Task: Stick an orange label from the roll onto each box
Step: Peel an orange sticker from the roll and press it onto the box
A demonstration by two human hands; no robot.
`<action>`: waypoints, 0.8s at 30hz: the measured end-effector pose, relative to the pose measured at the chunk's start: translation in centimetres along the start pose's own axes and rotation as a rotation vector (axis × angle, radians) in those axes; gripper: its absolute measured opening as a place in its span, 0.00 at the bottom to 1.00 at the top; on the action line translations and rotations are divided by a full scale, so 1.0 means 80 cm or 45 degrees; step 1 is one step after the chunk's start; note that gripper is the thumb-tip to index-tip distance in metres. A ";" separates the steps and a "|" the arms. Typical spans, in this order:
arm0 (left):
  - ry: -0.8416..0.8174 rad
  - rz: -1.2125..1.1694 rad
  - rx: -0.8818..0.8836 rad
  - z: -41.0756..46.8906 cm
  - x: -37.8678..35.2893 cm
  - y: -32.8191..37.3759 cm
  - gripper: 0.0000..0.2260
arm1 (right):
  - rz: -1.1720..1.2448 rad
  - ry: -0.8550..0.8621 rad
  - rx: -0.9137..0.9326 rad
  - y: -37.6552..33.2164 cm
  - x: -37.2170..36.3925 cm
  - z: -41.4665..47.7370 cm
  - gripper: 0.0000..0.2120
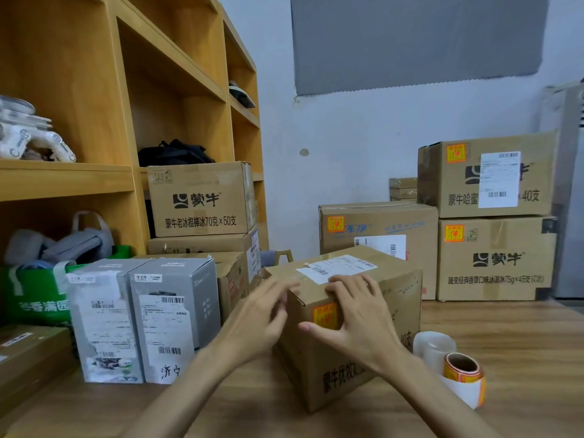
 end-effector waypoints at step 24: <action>0.023 -0.284 0.127 -0.022 0.011 -0.057 0.19 | 0.230 -0.223 0.017 0.053 0.027 -0.045 0.31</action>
Point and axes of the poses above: each hand's wrist, its own z-axis towards the middle knuckle, its own x-axis out of the back of the hand, y = z × x, the point moved 9 cm from there along z, towards the middle knuckle, and after that the axes turned 11 degrees about -y, right-handed, at the moved point
